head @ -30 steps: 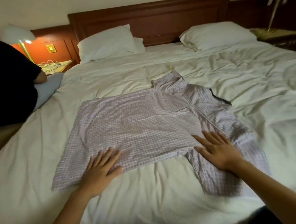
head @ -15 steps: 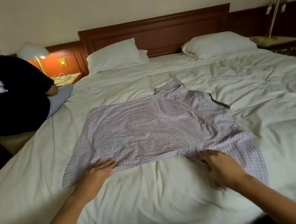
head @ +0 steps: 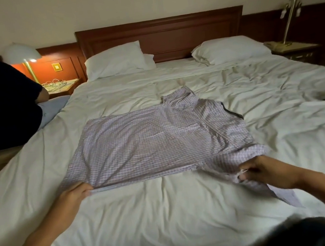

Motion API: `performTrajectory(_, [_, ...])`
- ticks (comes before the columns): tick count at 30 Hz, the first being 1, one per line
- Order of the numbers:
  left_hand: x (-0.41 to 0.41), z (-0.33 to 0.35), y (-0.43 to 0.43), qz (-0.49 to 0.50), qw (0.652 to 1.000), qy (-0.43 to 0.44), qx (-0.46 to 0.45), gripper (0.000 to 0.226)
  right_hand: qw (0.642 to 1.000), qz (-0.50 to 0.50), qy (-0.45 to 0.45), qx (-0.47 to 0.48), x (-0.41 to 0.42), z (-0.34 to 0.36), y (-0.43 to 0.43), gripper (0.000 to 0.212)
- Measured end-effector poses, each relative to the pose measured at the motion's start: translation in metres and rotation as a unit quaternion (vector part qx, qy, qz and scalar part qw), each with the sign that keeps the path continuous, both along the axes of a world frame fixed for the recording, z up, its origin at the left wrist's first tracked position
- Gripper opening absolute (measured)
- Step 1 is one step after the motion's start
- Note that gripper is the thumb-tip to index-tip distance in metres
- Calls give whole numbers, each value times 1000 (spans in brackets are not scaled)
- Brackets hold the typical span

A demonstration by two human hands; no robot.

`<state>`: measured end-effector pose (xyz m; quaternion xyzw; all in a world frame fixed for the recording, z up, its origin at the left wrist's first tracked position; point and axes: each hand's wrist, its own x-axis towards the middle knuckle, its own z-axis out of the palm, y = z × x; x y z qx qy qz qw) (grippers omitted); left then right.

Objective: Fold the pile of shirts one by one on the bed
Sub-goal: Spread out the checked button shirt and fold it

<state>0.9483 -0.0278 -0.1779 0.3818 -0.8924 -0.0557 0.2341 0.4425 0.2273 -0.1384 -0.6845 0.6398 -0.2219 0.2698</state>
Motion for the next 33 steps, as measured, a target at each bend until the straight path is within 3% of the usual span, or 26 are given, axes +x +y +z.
performTrajectory(3, [2,-2,0,22,999,22,26,18,997,42,3,58,8,-5,-4,21])
performTrajectory(6, [4,-5,2,10,999,15,39,12,999,33,-8,26,7,-3,-10,35])
performTrajectory(8, [7,-7,5,-5,998,12,62,10,997,38,-43,60,8,-3,-9,44])
performTrajectory(10, [8,-6,4,10,996,26,86,16,994,11,-75,80,8,-7,-11,53])
performTrajectory(11, [8,-5,1,31,994,33,101,23,996,-35,-68,42,5,-11,-15,54])
performTrajectory(13, [1,-2,-6,66,990,41,120,29,985,-153,33,-69,-7,-19,-26,51])
performTrajectory(14, [-5,0,-6,73,990,38,113,24,974,-186,103,-77,-12,-24,-29,55])
performTrajectory(16, [-17,-1,-3,67,992,32,99,2,957,-195,214,-1,-18,-40,-32,71])
performTrajectory(18, [-19,-5,0,39,988,-1,152,37,942,-195,271,41,-15,-61,-26,77])
performTrajectory(21, [-11,-13,6,-11,985,-64,162,88,937,-215,273,37,3,-73,-14,85])
performTrajectory(24, [-14,-19,18,16,990,-97,99,105,951,-193,238,43,35,-70,-8,86])
performTrajectory(26, [-18,-19,25,54,992,-99,60,103,958,-165,235,18,67,-70,-13,86])
performTrajectory(29, [-22,-19,33,57,991,-118,24,88,936,-154,316,-3,99,-76,-23,88])
performTrajectory(33, [-11,-25,33,37,994,-91,-47,34,933,-152,324,-45,95,-69,-17,64])
